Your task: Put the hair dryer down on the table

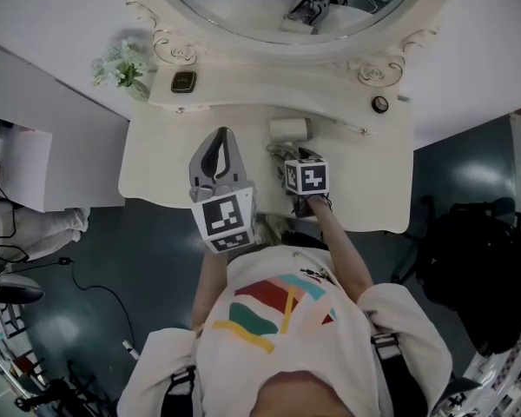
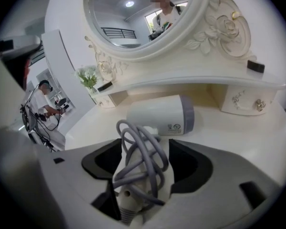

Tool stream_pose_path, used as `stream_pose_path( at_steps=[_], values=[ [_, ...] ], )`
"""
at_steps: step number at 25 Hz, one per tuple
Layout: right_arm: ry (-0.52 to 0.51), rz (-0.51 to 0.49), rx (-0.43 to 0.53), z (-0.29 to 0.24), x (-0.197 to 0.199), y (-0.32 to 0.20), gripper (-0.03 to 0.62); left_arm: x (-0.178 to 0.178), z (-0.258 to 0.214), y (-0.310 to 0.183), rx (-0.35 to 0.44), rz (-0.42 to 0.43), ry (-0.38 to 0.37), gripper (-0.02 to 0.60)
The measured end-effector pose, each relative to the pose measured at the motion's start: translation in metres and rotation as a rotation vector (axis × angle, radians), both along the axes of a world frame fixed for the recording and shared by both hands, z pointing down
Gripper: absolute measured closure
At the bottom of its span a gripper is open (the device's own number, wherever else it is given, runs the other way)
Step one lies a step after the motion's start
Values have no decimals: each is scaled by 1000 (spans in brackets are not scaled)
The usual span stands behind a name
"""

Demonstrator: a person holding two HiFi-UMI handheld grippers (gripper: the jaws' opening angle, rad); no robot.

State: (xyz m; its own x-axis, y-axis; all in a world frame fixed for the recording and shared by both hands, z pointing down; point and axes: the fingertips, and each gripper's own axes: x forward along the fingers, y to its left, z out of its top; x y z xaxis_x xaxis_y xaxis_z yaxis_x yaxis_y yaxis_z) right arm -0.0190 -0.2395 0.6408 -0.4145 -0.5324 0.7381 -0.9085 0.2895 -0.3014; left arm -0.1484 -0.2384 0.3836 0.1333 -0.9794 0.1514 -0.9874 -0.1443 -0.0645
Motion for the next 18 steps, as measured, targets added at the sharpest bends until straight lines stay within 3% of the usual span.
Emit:
stream_pose_path(
  at_steps=[8, 13, 16, 18],
  values=[
    [-86, 75, 124, -64, 20, -20, 315, 5, -8, 1, 17, 9, 5, 575],
    [-63, 67, 255, -117, 27, -32, 435, 9, -12, 3, 29, 17, 9, 575],
    [-31, 78, 372, -155, 31, -36, 553, 10, -14, 4, 34, 20, 11, 575],
    [-16, 92, 452, -181, 32, -37, 579, 11, -16, 5, 39, 21, 12, 575]
  ],
)
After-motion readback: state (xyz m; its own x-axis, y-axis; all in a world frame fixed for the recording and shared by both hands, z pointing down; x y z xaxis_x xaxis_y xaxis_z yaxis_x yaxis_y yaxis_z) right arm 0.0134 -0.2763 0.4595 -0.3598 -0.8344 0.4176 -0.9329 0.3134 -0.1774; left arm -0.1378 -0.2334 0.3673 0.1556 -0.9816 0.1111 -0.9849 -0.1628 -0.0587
